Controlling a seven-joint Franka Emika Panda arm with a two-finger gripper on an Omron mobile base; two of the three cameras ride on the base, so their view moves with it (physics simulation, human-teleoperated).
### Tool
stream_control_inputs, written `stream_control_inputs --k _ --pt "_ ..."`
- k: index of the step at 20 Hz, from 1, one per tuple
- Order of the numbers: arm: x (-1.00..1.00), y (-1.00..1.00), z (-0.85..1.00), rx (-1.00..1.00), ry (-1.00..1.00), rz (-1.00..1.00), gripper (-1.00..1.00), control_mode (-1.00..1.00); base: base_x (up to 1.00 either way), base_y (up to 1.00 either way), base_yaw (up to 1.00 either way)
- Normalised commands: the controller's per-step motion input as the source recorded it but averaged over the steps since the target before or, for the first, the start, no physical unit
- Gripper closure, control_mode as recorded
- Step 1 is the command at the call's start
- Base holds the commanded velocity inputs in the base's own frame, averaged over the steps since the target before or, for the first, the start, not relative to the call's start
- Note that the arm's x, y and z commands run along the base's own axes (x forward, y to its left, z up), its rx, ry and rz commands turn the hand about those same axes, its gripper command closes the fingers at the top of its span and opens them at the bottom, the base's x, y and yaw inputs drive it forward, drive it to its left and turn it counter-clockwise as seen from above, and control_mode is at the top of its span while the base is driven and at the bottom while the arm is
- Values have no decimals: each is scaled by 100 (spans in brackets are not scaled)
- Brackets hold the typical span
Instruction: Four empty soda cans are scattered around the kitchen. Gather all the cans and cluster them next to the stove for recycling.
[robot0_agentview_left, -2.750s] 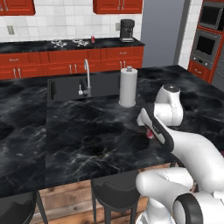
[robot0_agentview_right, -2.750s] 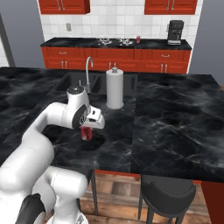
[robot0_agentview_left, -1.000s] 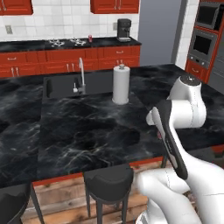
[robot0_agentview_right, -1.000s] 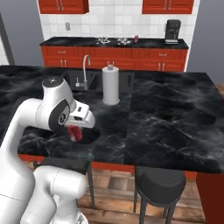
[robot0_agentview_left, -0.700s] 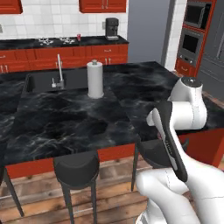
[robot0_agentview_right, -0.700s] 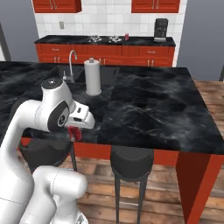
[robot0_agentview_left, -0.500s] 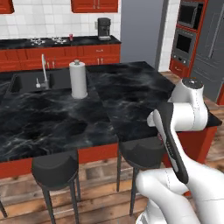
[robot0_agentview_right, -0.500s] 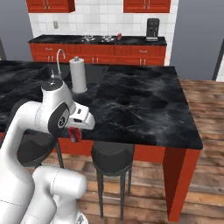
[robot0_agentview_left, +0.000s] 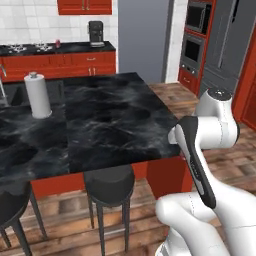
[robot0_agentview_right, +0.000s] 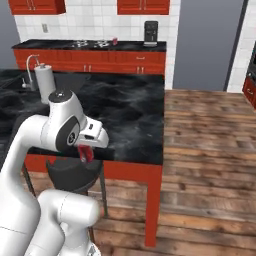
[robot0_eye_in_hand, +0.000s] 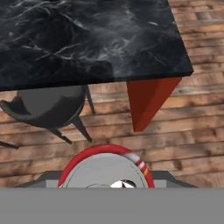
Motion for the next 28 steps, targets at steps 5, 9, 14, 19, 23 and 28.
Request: stream_control_inputs --k 5,9,14,19,23,28 --pt "0 0 0 0 0 0 100 100 0 -100 0" --pt "0 0 0 0 0 0 100 100 6 -100 0" --pt "0 0 0 0 0 0 100 100 17 -100 0" --pt "0 0 0 0 0 0 100 100 45 -100 2" --pt "0 0 0 0 0 0 100 100 93 -97 6" --pt "0 0 0 0 0 0 100 100 100 -50 6"
